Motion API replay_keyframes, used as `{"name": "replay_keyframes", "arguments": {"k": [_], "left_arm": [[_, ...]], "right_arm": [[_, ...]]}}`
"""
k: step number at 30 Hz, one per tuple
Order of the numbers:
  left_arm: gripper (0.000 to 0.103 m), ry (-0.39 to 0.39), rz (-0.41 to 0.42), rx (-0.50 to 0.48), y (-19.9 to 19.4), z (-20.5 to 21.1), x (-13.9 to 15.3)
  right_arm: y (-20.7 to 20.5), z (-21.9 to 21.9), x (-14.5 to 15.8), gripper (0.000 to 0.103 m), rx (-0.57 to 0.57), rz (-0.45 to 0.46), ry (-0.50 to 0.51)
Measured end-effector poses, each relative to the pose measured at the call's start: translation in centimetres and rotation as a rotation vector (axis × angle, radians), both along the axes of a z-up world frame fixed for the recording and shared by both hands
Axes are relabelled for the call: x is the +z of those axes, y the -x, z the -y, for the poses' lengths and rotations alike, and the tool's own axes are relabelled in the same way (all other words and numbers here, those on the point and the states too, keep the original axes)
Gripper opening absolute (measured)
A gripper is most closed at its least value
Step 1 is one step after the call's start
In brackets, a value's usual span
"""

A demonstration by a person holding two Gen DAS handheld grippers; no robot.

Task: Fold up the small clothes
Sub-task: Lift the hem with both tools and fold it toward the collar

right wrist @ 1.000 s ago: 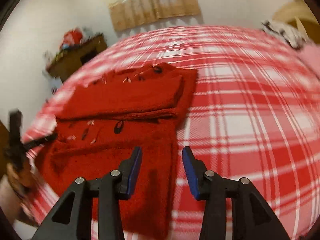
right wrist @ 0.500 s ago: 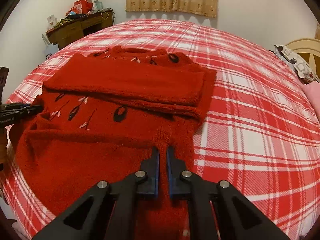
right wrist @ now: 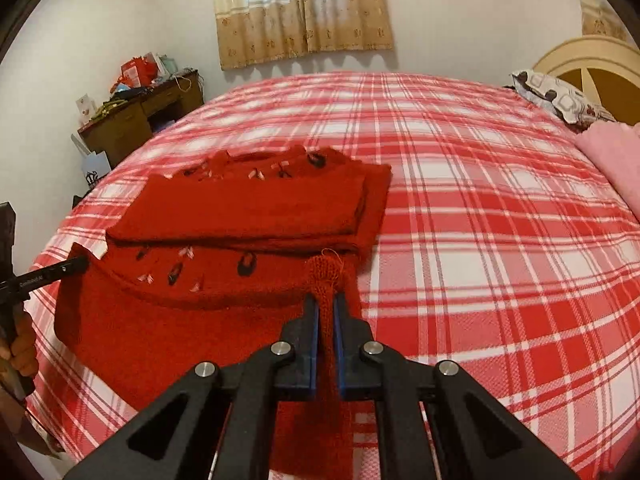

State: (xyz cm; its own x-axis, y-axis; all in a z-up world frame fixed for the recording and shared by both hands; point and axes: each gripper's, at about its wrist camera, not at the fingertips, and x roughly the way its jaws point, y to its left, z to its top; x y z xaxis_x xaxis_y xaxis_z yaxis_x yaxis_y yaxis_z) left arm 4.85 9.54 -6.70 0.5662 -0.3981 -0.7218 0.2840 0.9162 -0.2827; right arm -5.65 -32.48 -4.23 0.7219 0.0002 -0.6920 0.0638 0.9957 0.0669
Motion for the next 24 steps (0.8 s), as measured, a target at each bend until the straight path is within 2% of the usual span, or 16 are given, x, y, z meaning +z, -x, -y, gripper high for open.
{"name": "replay_keyframes", "arguments": {"k": [6,10,16,24], "left_arm": [[0.007,-0.003,0.041,0.049,-1.3,0.3,2.9],[0.008,-0.025,0.052,0.103,-4.1,0.4,4.6],[0.007,-0.028,0.045,0.162,-7.7,0.5,4.7],[0.007,-0.026,0.042,0.194,-10.4,1.3,4.9]], "right_arm": [[-2.3,-0.3,4.5,0.006,0.021,0.076,0.003],[-5.6,-0.5,5.6,0.006,0.026,0.083,0.037],[-9.1,-0.2,5.5,0.006,0.000,0.091,0.052],[-12.3,-0.2,4.6,0.006,-0.049,0.095,0.122]]}}
